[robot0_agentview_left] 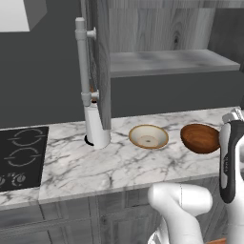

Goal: Open the cabinet. Pick the bowls from the counter and place them in the cabinet. Then close the cabinet.

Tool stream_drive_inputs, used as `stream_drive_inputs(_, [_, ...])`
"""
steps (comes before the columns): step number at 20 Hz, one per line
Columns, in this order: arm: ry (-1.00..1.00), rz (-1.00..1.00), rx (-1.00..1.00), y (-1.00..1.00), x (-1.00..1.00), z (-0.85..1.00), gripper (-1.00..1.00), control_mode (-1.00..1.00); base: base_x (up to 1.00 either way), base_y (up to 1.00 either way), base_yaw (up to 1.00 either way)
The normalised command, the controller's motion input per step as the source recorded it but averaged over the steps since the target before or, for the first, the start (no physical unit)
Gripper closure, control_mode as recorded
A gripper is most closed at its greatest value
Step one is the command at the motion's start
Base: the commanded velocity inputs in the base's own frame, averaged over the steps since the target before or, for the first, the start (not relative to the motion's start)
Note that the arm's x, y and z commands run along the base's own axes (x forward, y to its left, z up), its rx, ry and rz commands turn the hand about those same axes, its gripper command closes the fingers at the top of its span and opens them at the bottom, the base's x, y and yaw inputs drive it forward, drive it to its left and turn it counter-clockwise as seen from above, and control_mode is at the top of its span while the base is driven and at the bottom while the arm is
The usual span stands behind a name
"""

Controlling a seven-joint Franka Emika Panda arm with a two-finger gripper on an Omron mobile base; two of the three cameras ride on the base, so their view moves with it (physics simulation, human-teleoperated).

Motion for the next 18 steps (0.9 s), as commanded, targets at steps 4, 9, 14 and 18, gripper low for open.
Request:
stream_drive_inputs(4, [0.00,0.00,0.00,0.00,0.18,-0.19,-1.00,-1.00,0.00,0.00,0.00])
stream_drive_inputs(9, [0.00,0.00,0.00,0.00,0.22,-0.21,-1.00,-1.00,0.00,0.00,0.00])
stream_drive_inputs(14, [0.00,0.00,0.00,0.00,0.25,-0.16,-1.00,-1.00,0.00,0.00,0.00])
stream_drive_inputs(18, [0.00,0.00,0.00,0.00,0.22,-0.17,-1.00,-1.00,0.00,0.00,0.00])
